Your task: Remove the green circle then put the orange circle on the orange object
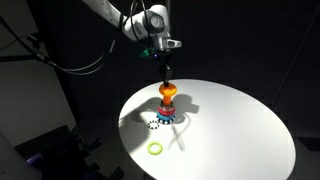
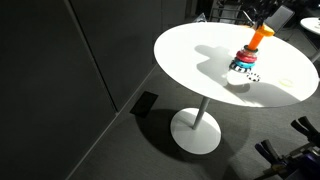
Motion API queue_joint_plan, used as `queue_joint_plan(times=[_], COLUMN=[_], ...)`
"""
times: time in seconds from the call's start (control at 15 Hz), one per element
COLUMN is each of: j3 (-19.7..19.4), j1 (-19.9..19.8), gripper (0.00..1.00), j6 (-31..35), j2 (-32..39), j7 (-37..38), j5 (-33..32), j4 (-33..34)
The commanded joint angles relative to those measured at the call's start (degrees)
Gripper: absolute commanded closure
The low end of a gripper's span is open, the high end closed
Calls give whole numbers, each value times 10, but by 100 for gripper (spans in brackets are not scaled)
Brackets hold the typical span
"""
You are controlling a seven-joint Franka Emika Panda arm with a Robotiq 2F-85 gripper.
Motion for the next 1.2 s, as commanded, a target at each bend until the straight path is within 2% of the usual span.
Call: queue_joint_plan(times=[0.0, 0.13, 0.53, 0.67, 1.13], j3=[-7, -7, -3, -4, -6], j1=[8, 9, 5, 4, -5], gripper=[67, 59, 11, 0, 0], j6=[-22, -24, -16, -16, 5], j2=[12, 12, 5, 4, -2], j7=[11, 11, 1, 1, 0], j5=[-10, -8, 2, 2, 14], j4=[24, 25, 19, 19, 9])
